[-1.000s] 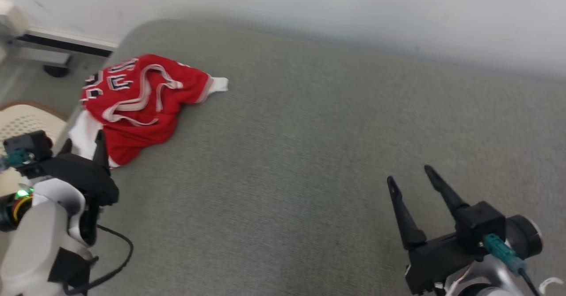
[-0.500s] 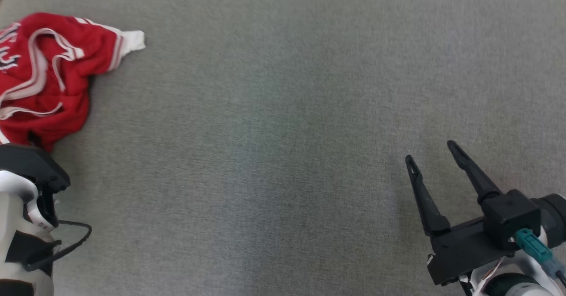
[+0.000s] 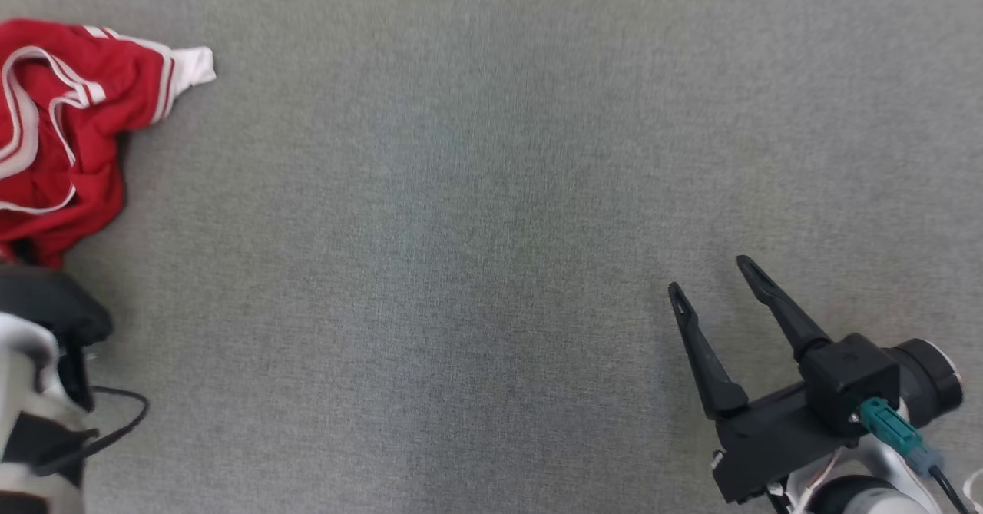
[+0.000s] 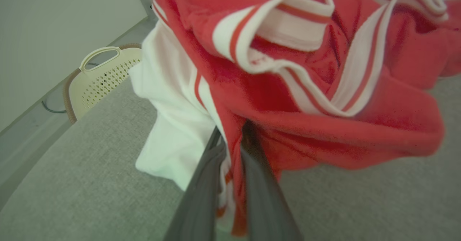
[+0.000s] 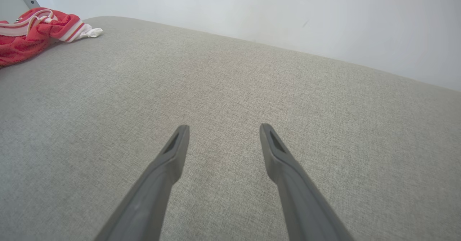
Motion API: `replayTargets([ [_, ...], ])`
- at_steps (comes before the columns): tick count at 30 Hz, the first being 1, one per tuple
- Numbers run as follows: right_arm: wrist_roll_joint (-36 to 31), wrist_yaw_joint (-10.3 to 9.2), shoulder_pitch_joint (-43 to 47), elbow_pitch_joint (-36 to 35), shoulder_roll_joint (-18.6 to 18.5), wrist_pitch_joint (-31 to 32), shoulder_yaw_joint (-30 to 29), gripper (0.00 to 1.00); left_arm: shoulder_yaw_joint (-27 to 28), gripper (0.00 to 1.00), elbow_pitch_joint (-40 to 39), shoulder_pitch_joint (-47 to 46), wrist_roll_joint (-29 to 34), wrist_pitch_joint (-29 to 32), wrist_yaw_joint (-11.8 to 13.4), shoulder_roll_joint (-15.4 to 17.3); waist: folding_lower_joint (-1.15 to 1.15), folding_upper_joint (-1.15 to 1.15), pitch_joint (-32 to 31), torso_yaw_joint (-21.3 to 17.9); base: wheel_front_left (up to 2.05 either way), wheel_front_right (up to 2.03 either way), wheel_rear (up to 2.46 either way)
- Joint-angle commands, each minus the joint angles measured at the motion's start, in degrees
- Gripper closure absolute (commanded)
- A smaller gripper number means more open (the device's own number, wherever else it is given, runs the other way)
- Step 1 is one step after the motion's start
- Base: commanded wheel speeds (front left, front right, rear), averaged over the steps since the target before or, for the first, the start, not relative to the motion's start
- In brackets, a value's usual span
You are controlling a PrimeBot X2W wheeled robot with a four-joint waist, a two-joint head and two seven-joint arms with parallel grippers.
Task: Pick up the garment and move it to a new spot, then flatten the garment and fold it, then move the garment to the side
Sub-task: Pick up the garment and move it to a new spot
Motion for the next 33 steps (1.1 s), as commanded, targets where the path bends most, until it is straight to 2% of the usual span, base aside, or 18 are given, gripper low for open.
replayTargets([
  [1,0.6,-0.13,-0.8,0.5,0.5,-0.7,0.2,0.0,0.8,1.0,-0.2,0.8,-1.1,-1.5,-0.5,1.0,-0.01,-0.01,-2.5,-0.8,0.0,0.0,0.0],
  [5,1.5,-0.13,-0.9,4.1,2.2,-3.1,0.1,0.0,2.7,1.0,-4.1,0.4,-2.2,-4.5,-2.4,0.8,-0.01,-0.01,-6.5,-1.6,0.0,0.0,0.0],
  [9,2.5,-0.13,-1.0,8.1,4.2,-6.1,0.0,0.0,2.5,1.0,-13.2,0.9,0.4,-4.9,-2.3,0.3,-0.01,-0.01,-11.3,-3.3,0.0,0.0,0.0],
  [13,3.1,-0.13,-0.4,11.6,5.6,-8.7,-1.0,0.0,0.7,1.0,-23.0,2.4,3.8,-4.8,-2.1,-2.4,-0.01,-0.01,-16.2,-5.3,0.0,0.0,0.0],
  [20,3.5,-0.13,-0.2,15.6,6.7,-11.7,-2.3,0.0,-4.6,1.0,-34.6,3.7,6.0,-2.8,-2.4,-7.4,-0.01,-0.01,-22.7,-10.9,0.0,0.0,0.0],
  [25,3.9,-0.13,0.0,16.5,6.9,-12.4,-2.8,0.0,-5.8,1.0,-45.1,4.8,4.8,0.2,-1.9,-9.9,-0.01,-0.01,-23.7,-16.0,0.0,0.0,0.0],
  [33,6.5,-0.13,0.1,17.8,7.0,-14.1,-2.4,0.0,-8.4,1.0,-61.0,10.1,2.6,3.9,-1.0,-13.5,-0.01,-0.01,-21.9,-24.9,0.0,0.0,0.0],
])
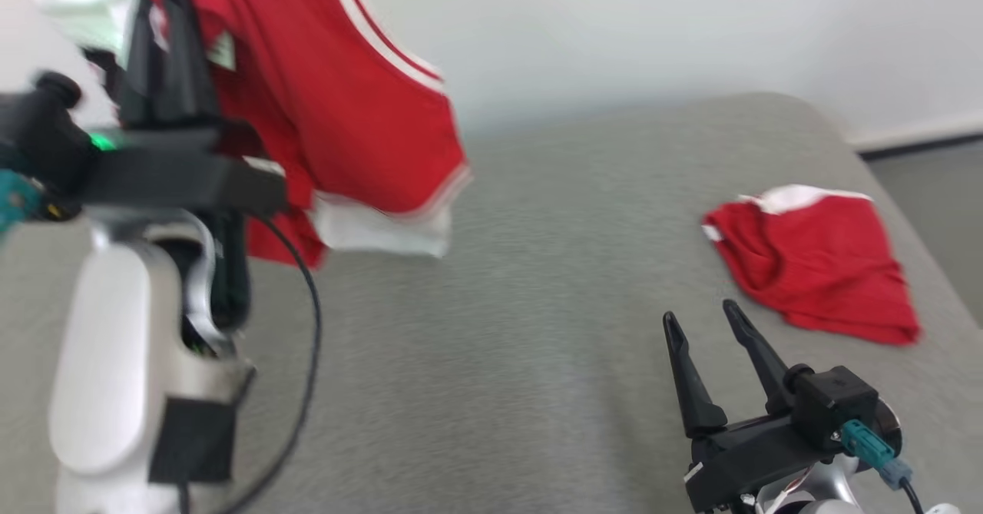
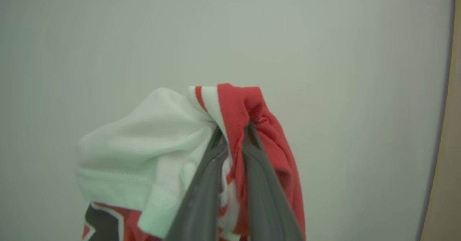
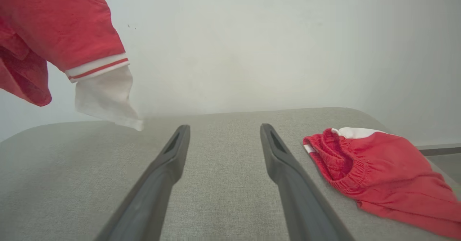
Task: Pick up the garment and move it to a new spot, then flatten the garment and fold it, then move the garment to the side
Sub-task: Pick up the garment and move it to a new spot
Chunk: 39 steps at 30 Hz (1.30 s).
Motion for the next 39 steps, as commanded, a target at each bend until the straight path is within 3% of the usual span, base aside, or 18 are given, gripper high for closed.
replayTargets([
  [1,0.8,-0.13,0.5,0.3,0.1,-0.6,0.3,0.0,-0.8,1.0,-1.9,2.2,0.6,0.5,0.3,-0.2,0.01,0.0,0.2,-7.7,0.0,0.0,0.0],
  [6,1.8,-0.13,0.2,1.5,0.1,-1.8,0.6,0.0,-4.6,1.0,-6.3,9.2,0.4,1.3,1.5,-1.6,0.01,0.0,1.7,-10.7,0.0,0.0,0.0],
  [10,2.2,-0.13,-0.4,2.1,0.1,-2.5,1.1,0.0,-6.3,1.0,-4.8,13.0,-0.5,1.8,2.1,-2.1,0.01,0.0,2.5,-11.8,0.0,0.0,0.0],
  [17,3.1,-0.13,-1.4,3.7,0.1,-3.5,1.7,0.0,-8.5,1.0,7.5,21.0,-3.6,-0.1,3.3,-2.8,0.01,0.0,3.3,-12.0,0.0,0.0,0.0],
  [20,2.9,-0.13,-1.7,4.1,0.1,-3.5,1.8,0.0,-10.3,1.0,12.7,22.5,-5.1,-1.7,1.9,-3.0,0.01,0.0,3.5,-10.9,0.0,0.0,0.0],
  [21,2.7,-0.13,-1.6,4.2,0.1,-3.5,1.5,0.0,-11.3,0.55,14.0,22.5,-5.4,-2.6,1.1,-3.1,0.01,0.0,3.4,-10.3,0.0,0.0,0.0],
  [22,2.5,-0.13,-1.6,4.3,0.1,-3.4,1.6,0.0,-12.0,0.0,15.2,22.8,-6.0,-3.2,0.2,-3.0,0.01,0.0,3.3,-9.8,0.0,0.0,0.0],
  [28,1.7,-0.13,-1.2,4.1,0.1,-3.1,-0.3,0.0,-15.6,0.0,18.8,24.3,-8.0,-4.3,-3.4,-3.0,0.01,0.0,2.3,-5.9,0.0,0.0,0.0],
  [33,0.6,-0.13,-0.2,3.3,0.1,-2.7,-2.4,0.0,-17.7,0.0,16.1,26.1,-6.7,-5.7,-5.2,-0.9,0.01,0.0,1.8,-2.0,0.0,0.0,0.0],
  [39,0.6,-0.13,1.1,2.5,0.1,-2.8,-3.8,0.0,-15.3,0.0,7.2,31.5,-3.1,-8.4,-3.7,1.3,0.01,0.0,1.0,2.5,0.0,0.0,0.0],
])
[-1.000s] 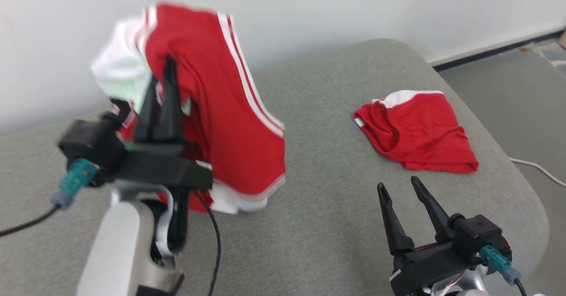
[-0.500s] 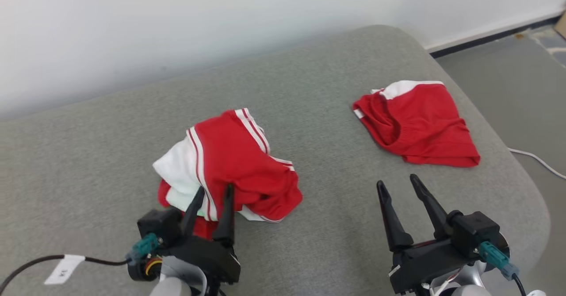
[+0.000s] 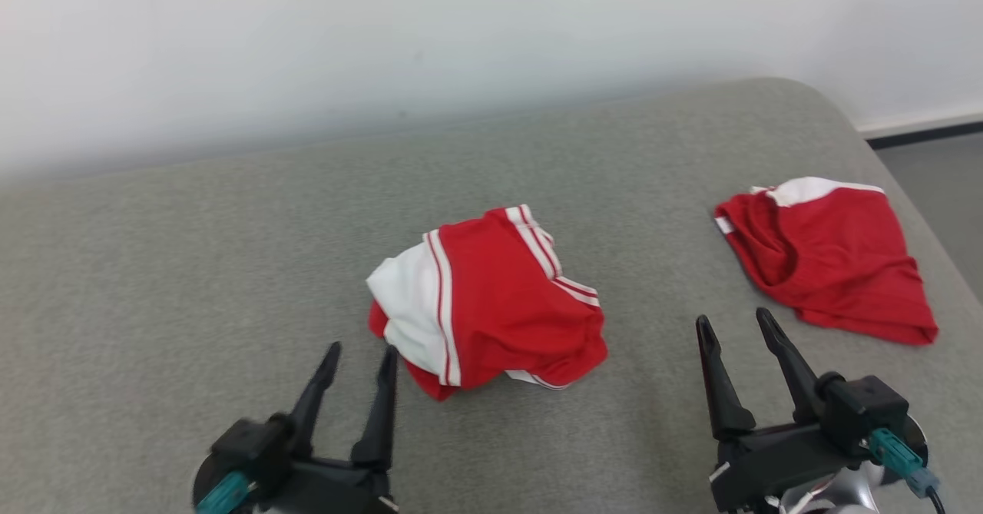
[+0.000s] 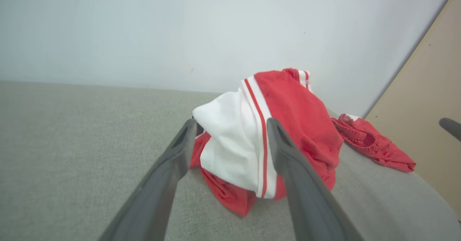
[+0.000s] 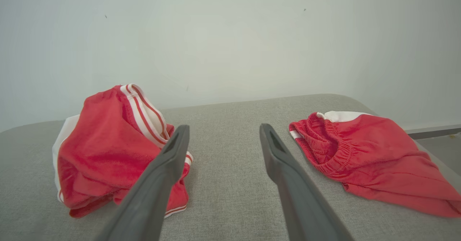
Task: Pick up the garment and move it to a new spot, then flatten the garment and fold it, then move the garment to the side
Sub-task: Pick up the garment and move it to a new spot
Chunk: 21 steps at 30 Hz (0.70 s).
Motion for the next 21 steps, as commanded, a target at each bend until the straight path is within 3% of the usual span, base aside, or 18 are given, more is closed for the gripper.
replayTargets([
  [1,-0.1,-0.13,1.3,-0.1,0.0,-0.3,-0.7,0.0,1.3,0.0,-3.1,2.7,1.6,-0.4,0.3,0.3,0.0,0.0,-1.1,4.2,0.0,0.0,0.0],
  [9,0.8,-0.13,4.0,0.7,0.0,-0.9,-4.1,0.0,13.8,0.0,-17.4,12.5,6.8,-0.5,-0.4,-2.0,0.0,0.0,-3.8,9.7,0.0,0.0,0.0],
  [21,-0.3,-0.13,6.8,2.5,0.0,-2.0,-6.0,0.0,20.7,0.0,-17.9,20.9,11.2,-0.6,-2.7,-2.8,0.0,0.0,-5.1,13.2,0.0,0.0,0.0],
])
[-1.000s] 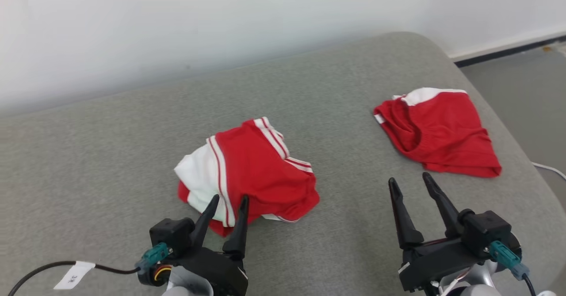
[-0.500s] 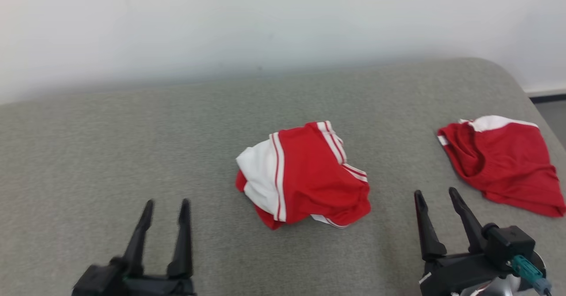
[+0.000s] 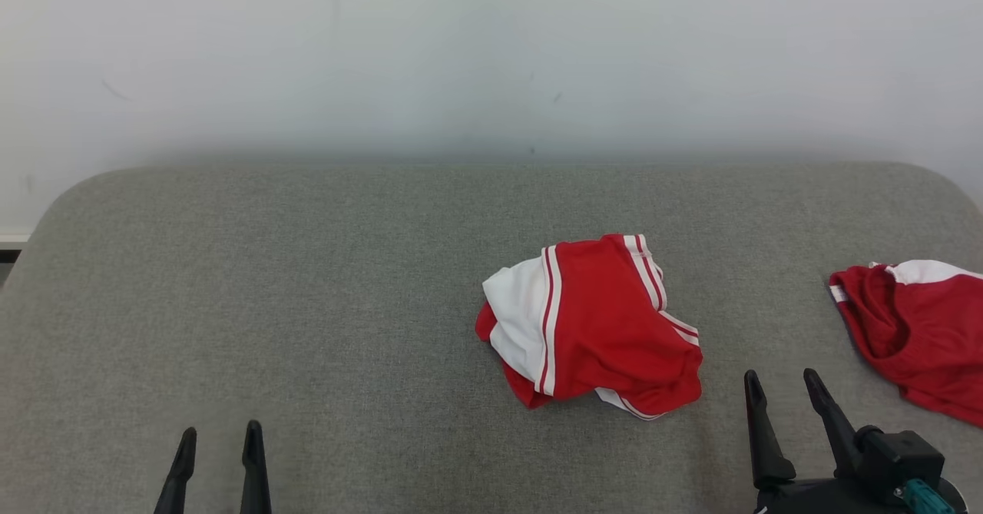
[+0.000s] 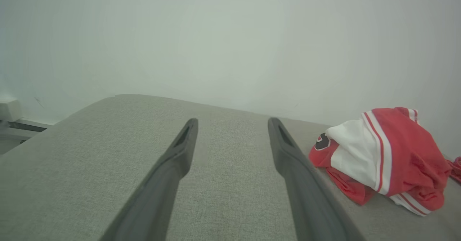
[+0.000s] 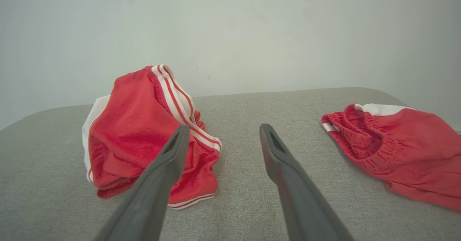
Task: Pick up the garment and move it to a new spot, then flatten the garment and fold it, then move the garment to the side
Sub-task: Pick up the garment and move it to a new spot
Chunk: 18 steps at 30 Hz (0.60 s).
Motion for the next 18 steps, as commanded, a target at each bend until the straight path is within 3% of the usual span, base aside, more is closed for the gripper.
replayTargets([
  [1,-0.3,-0.13,0.3,0.2,0.0,0.1,0.2,0.0,0.4,0.0,0.2,1.0,0.9,-0.2,-0.1,0.1,0.01,0.0,-0.2,0.3,0.0,0.0,0.0],
  [18,-0.1,-0.13,-1.0,0.3,0.0,0.6,-0.5,0.0,0.7,0.0,-0.1,-0.7,1.2,-0.2,-0.4,-0.8,0.01,0.0,1.3,0.2,0.0,0.0,0.0],
])
